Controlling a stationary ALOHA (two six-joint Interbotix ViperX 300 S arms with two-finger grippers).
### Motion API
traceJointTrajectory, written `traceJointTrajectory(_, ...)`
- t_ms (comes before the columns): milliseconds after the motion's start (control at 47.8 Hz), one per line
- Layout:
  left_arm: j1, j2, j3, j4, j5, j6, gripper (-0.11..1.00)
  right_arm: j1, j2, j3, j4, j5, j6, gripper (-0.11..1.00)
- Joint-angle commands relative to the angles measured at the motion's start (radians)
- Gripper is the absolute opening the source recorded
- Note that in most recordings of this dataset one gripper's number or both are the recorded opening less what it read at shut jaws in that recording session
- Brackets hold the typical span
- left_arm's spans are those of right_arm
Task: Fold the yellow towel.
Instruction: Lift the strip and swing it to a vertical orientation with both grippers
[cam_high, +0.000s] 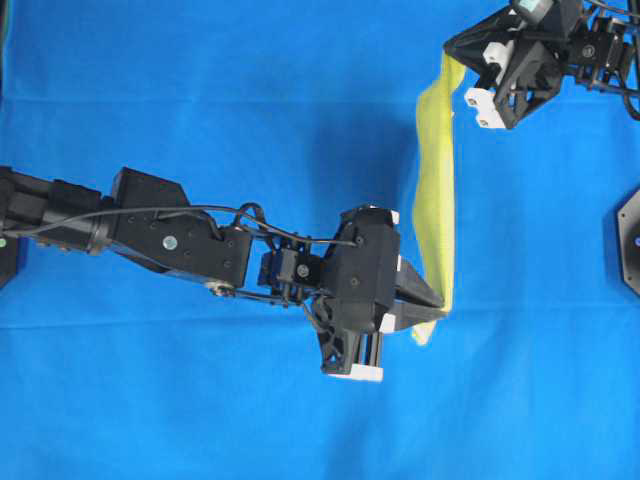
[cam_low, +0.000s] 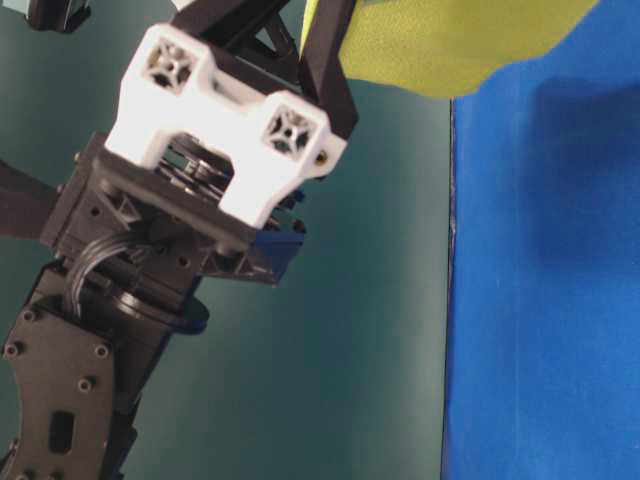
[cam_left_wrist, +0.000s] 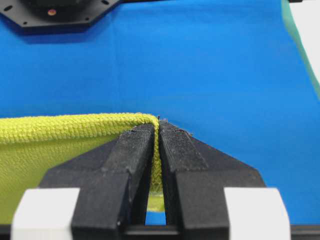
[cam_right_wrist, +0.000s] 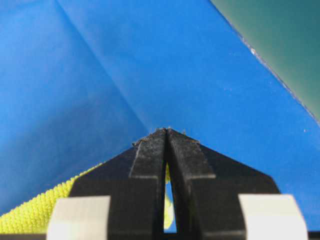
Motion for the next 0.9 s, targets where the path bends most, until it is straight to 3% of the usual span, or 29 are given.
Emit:
traceJointTrajectory(0,-0.049,-0.006,-0.048,0.002,-0.003,0.003,0.03,-0.031,-0.028,-0.008,-0.008,-0.005,-0.002,0.01)
traceJointTrajectory(314,-0.034,0.149,-0.255,0.002,-0.005,0.037,0.03,-0.041,-0.195,0.081,-0.008,0.104,-0.002,0.01)
traceJointTrajectory(481,-0.032,0.216,-0.336,0.002,-0.003,0.041,0.03,-0.041,-0.202,0.104,-0.008,0.132,-0.003,0.01)
traceJointTrajectory(649,-0.034,0.206,-0.279,0.000,-0.011,0.025,0.03,-0.041,-0.110,0.094,-0.008,0.048,-0.003,0.01)
traceJointTrajectory(879,-0.066,0.123,-0.055,-0.005,-0.103,0.002,0.03,-0.026,0.104,0.040,-0.006,-0.138,0.000,0.01)
